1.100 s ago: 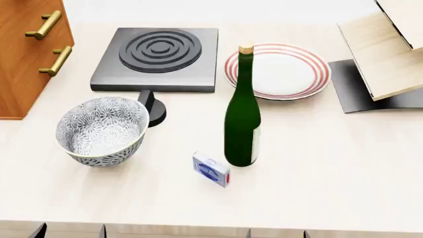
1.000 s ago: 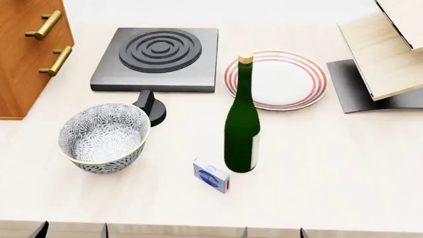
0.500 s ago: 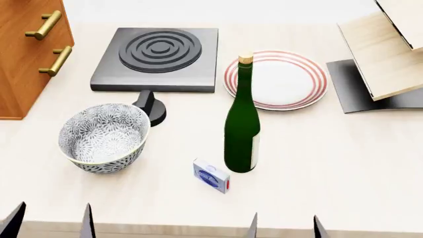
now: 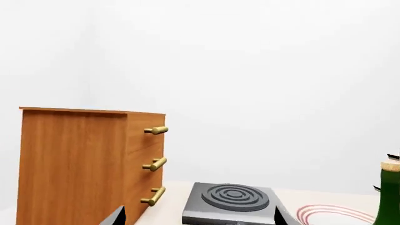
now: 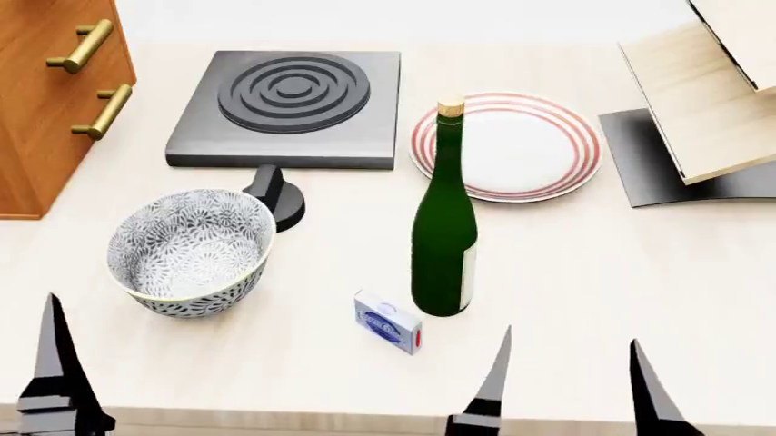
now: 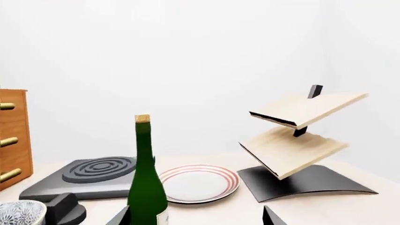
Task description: Pick up the akita bowl and put it on the plate.
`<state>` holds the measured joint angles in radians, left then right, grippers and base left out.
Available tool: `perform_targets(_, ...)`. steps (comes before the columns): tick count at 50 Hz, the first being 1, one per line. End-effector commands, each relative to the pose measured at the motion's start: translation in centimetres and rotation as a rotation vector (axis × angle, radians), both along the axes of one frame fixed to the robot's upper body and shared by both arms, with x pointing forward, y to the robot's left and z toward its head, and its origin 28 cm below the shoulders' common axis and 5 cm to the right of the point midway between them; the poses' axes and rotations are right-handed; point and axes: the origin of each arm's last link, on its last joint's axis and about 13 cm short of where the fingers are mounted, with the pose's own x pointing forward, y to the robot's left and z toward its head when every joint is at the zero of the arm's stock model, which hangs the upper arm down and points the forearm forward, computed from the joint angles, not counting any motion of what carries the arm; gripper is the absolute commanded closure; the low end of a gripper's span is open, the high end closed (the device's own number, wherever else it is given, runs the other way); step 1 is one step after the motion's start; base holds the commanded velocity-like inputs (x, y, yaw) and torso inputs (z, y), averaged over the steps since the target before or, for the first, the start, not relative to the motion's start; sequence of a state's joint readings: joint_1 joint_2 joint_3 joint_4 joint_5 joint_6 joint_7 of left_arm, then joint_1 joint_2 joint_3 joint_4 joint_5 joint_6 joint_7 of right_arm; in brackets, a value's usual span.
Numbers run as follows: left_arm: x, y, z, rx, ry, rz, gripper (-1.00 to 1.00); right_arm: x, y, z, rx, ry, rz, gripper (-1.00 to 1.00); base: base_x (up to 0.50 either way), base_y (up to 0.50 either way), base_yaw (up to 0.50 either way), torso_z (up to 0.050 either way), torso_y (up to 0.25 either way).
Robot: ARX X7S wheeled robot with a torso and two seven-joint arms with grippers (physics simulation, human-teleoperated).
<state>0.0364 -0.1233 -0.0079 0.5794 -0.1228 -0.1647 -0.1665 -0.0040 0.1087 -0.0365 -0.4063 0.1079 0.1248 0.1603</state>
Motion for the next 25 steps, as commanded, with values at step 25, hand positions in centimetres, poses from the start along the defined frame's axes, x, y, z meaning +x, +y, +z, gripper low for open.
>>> perform_targets(25, -0.3, 1.5, 0.2, -0.149, -0.12, 0.018, -1.0, -0.4, -0.6, -1.2, 0.072, 0.015, -0.003, -1.0, 0.0, 0.0, 0.0, 0.0, 0.0)
